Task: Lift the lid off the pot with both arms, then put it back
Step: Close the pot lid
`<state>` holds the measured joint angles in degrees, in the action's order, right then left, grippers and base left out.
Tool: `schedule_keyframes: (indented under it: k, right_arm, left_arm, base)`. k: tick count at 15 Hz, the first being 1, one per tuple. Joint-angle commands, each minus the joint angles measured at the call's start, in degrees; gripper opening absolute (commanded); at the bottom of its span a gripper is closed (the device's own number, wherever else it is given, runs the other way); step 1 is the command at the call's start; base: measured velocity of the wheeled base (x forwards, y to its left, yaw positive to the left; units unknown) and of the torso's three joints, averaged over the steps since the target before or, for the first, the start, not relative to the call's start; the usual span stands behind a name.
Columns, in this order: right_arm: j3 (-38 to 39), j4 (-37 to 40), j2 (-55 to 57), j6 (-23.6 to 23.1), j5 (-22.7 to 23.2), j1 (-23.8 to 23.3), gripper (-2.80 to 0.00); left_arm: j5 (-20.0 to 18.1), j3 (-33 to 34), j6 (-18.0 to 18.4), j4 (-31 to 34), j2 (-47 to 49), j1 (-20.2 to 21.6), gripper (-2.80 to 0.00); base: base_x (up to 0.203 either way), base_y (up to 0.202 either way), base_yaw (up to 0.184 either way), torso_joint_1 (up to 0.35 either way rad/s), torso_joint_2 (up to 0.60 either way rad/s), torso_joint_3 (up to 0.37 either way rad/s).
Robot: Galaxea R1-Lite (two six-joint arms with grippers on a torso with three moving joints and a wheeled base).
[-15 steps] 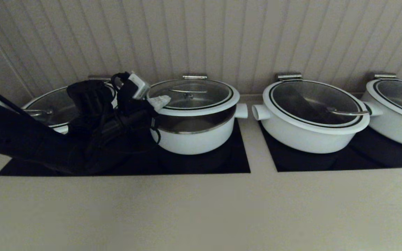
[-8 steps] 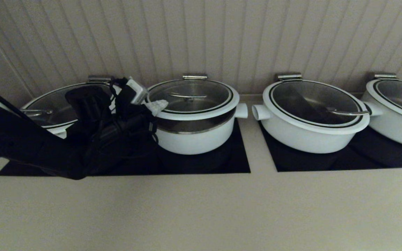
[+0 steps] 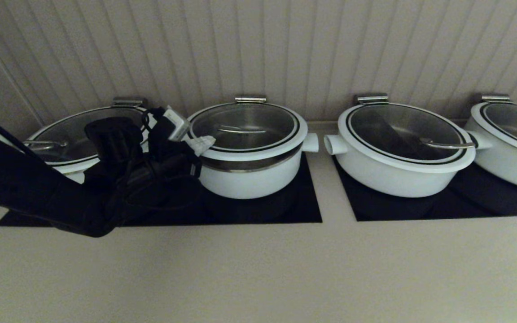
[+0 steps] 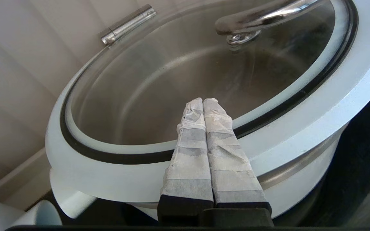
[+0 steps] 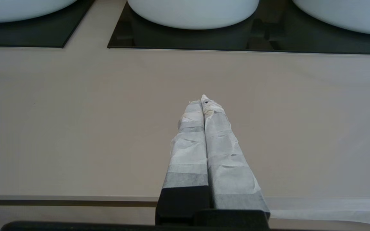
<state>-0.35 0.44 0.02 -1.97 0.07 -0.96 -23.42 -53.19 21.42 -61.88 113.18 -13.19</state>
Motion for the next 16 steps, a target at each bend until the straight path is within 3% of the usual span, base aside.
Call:
schedule_keyframes:
  k: [1, 16]
  right_arm:
    - [0.00, 0.00, -0.02, -0.05, 0.01, 0.00, -2.80]
    - [0.00, -0.09, -0.02, -0.05, 0.01, 0.00, -2.80]
  left_arm:
    - [-0.14, 0.45, 0.45, -0.44, -0.03, 0.01, -2.80]
    - [-0.05, 3.44, 1.26, -0.44, 1.26, 0.01, -2.80]
  base:
    - [0.000, 0.000, 0.000, 0.000, 0.00, 0.000]
    - [0.000, 0.000, 0.000, 0.000, 0.00, 0.000]
